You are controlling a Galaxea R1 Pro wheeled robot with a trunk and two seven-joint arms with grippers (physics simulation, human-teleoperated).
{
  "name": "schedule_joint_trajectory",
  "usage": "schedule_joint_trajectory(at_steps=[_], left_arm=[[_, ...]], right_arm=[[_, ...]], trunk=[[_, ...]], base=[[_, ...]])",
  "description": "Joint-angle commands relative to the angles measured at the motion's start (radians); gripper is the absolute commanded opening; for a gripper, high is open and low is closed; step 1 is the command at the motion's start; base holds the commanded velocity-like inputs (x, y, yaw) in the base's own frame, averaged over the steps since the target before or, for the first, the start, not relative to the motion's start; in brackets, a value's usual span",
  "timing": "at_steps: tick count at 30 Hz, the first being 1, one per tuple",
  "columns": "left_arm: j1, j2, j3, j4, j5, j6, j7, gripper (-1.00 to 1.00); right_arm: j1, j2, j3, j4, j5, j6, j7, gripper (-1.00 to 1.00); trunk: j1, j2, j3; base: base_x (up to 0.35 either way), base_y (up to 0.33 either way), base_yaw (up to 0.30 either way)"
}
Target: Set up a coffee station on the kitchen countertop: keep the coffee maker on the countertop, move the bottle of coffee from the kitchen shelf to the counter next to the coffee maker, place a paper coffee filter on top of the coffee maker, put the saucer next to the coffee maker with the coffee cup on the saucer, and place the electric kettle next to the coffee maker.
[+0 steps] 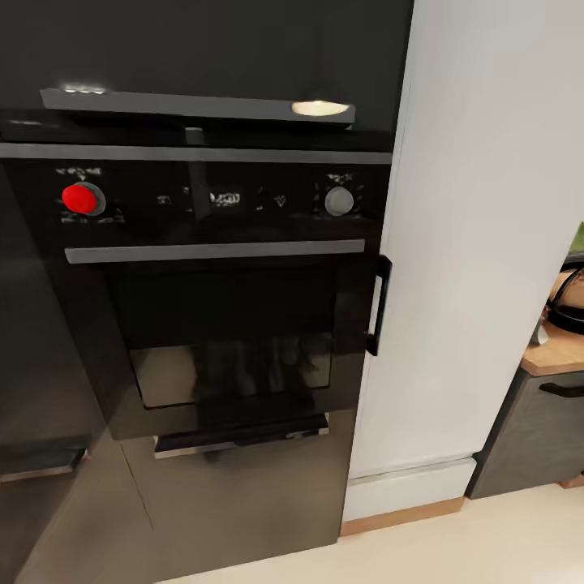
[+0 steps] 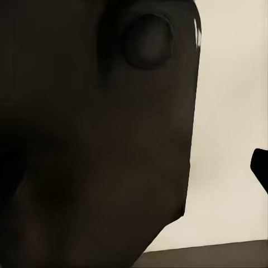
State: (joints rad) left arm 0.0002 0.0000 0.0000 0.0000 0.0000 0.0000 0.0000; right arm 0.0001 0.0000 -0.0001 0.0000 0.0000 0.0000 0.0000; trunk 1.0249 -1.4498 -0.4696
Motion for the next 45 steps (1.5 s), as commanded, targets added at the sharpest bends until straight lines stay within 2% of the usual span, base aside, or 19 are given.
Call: schedule_joint_trajectory(at_steps=[1, 9, 18, 28, 45], left_arm=[[0.0, -0.002, 0.006, -0.002, 0.006, -0.002, -0.002, 1.0], [0.001, -0.002, 0.006, -0.003, 0.006, -0.002, -0.002, 1.0], [0.001, -0.002, 0.004, -0.003, 0.006, -0.002, -0.003, 1.0], [0.001, -0.002, 0.0, -0.003, 0.006, 0.005, -0.002, 1.0], [0.001, -0.002, 0.002, -0.003, 0.009, 0.006, -0.002, 1.0]], right_arm=[[-0.006, 0.006, -0.001, -0.006, 0.003, 0.006, -0.004, 1.0], [-0.006, 0.051, 0.001, -0.029, -0.001, -0.001, -0.002, 1.0], [-0.006, 0.049, -0.005, -0.047, -0.003, -0.002, 0.004, 1.0], [-0.006, 0.043, -0.006, -0.064, -0.005, -0.002, 0.006, 1.0], [-0.006, 0.043, -0.006, -0.064, -0.006, -0.002, 0.006, 1.0]], trunk=[[0.0, 0.0, 0.0], [0.0, 0.0, 0.0], [0.0, 0.0, 0.0], [0.0, 0.0, 0.0], [-0.065, 0.119, 0.053]], base=[[0.0, 0.0, 0.0], [0.0, 0.0, 0.0], [0.0, 0.0, -0.02], [0.0, 0.0, -0.25], [0.0, 0.0, -0.271]])
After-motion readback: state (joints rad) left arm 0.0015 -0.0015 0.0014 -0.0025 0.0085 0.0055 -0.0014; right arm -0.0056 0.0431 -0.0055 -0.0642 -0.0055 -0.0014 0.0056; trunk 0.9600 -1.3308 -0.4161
